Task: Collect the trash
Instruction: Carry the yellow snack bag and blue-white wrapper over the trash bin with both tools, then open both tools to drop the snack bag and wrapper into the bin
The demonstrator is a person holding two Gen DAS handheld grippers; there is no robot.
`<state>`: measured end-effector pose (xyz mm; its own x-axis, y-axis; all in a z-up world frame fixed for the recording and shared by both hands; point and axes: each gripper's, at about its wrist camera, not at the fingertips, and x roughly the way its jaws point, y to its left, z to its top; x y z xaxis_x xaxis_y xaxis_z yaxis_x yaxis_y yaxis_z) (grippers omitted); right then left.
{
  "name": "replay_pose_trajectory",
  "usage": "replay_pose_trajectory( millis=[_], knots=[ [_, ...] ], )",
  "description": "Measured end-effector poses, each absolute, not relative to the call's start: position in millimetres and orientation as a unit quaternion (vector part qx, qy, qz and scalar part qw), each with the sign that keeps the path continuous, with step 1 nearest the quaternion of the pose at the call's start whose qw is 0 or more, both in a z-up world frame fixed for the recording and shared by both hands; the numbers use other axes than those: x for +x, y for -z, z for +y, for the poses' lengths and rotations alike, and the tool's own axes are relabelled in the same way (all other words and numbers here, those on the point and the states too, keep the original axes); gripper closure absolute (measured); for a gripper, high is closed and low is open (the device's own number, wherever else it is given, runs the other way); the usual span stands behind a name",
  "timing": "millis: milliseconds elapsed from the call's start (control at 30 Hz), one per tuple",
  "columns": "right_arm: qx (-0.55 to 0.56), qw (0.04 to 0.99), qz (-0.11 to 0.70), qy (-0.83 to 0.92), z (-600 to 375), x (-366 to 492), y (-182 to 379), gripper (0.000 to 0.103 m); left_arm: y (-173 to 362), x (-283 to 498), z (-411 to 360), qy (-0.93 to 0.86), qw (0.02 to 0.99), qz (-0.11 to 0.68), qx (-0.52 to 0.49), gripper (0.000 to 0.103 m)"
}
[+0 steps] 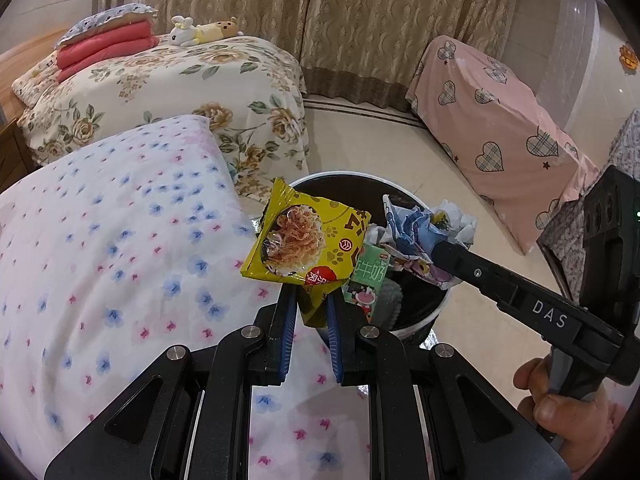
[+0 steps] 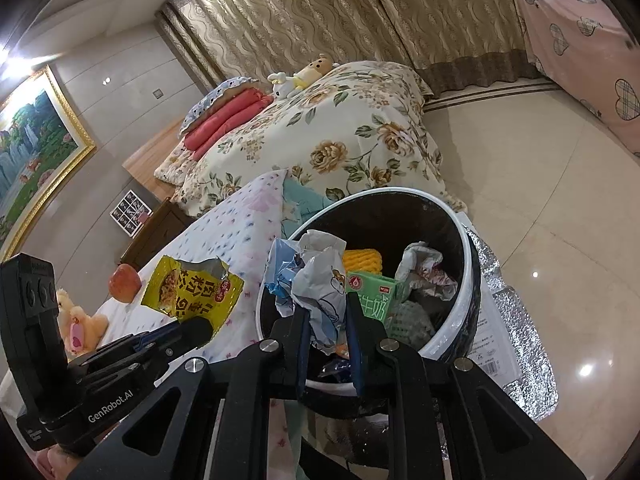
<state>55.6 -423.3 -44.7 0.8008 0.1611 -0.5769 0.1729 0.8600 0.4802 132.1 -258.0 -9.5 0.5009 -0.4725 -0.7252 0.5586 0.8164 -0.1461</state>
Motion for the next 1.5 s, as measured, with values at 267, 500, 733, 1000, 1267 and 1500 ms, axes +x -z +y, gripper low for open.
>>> replay_pose_trajectory(
  millis=[267, 500, 733, 1000, 1267, 1500],
  knots=[
    [0.264, 0.911, 0.316, 0.006, -427, 58, 44, 0.087, 12, 135, -266, 0.299, 0.862, 0.404, 0.059, 0.089],
    [0.262, 0.91, 0.321, 0.01, -434, 64, 45, 0.087, 13, 138, -273, 0.301, 0.86, 0.407, 0.063, 0.089],
    [0.261, 0.91, 0.323, 0.013, -436, 67, 45, 0.087, 14, 143, -281, 0.302, 0.859, 0.408, 0.068, 0.089],
    [0.261, 0.909, 0.325, 0.015, -442, 72, 48, 0.087, 18, 147, -287, 0.301, 0.856, 0.414, 0.072, 0.089],
    [0.262, 0.907, 0.329, 0.015, -444, 76, 50, 0.087, 19, 149, -293, 0.301, 0.855, 0.416, 0.076, 0.089],
    [0.262, 0.905, 0.335, 0.014, -446, 78, 51, 0.086, 21, 150, -295, 0.302, 0.852, 0.419, 0.078, 0.089]
  ],
)
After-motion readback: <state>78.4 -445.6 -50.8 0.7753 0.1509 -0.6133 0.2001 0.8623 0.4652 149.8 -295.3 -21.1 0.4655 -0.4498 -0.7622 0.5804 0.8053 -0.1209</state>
